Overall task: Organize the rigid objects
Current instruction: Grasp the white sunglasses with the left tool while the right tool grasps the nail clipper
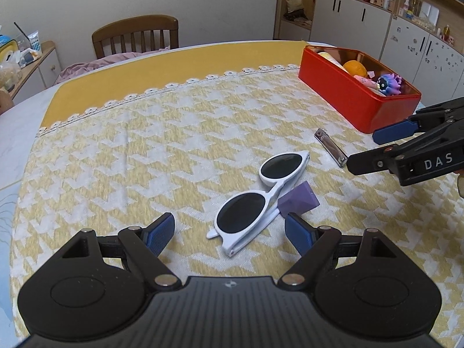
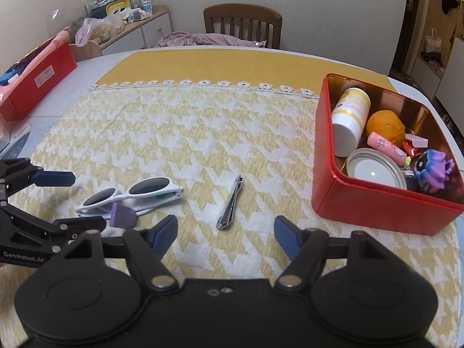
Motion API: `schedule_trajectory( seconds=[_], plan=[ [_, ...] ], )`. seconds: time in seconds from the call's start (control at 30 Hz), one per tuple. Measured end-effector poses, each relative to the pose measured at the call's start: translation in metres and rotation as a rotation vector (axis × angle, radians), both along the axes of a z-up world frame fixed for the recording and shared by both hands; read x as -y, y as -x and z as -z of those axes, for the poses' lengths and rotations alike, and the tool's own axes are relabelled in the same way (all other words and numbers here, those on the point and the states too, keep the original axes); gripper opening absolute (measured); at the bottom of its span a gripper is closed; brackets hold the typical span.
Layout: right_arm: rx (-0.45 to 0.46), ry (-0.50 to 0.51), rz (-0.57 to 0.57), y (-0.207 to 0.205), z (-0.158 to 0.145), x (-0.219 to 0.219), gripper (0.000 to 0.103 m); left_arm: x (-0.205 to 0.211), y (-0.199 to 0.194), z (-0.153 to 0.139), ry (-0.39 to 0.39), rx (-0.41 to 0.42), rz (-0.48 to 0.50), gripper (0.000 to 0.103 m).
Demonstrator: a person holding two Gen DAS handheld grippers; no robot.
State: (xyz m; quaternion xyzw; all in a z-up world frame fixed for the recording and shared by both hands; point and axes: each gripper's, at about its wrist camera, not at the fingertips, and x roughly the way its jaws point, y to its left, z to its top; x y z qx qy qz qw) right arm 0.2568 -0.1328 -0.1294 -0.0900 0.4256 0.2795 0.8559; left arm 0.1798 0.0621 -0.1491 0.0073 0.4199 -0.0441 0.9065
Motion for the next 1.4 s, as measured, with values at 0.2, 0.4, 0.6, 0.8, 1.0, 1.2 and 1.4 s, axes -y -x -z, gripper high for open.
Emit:
schedule_trajectory(
  seconds=[0.2, 0.4, 0.6, 0.8, 1.0, 1.2, 1.4],
  plan=[
    [-0.009, 0.009, 0.0, -0.009, 0.007, -0.001, 0.058, 0.0, -0.01, 0.006, 0.02, -0.021, 0.011, 0.069],
    [-0.014, 0.027, -0.01, -0.018, 0.013, -0.011, 0.045, 0.006, -0.016, 0.007, 0.011, -0.023, 0.03, 0.062],
    [-0.002, 0.051, -0.024, -0.023, 0.019, -0.025, 0.031, 0.011, -0.02, 0.006, 0.005, -0.022, 0.027, 0.05],
    [0.021, 0.076, -0.065, -0.02, 0.019, -0.036, 0.009, 0.015, -0.018, 0.004, 0.008, -0.023, 0.027, 0.038],
    [0.038, 0.079, -0.067, -0.015, 0.018, -0.032, 0.007, 0.007, -0.015, 0.001, 0.05, -0.029, -0.02, 0.037],
    [0.038, 0.053, -0.043, -0.003, 0.012, -0.009, 0.007, -0.025, 0.001, -0.017, 0.125, 0.0, -0.111, 0.035],
    [0.02, 0.022, -0.008, 0.015, 0.005, 0.022, 0.007, -0.065, 0.022, -0.027, 0.217, 0.002, -0.243, 0.034]
  ],
)
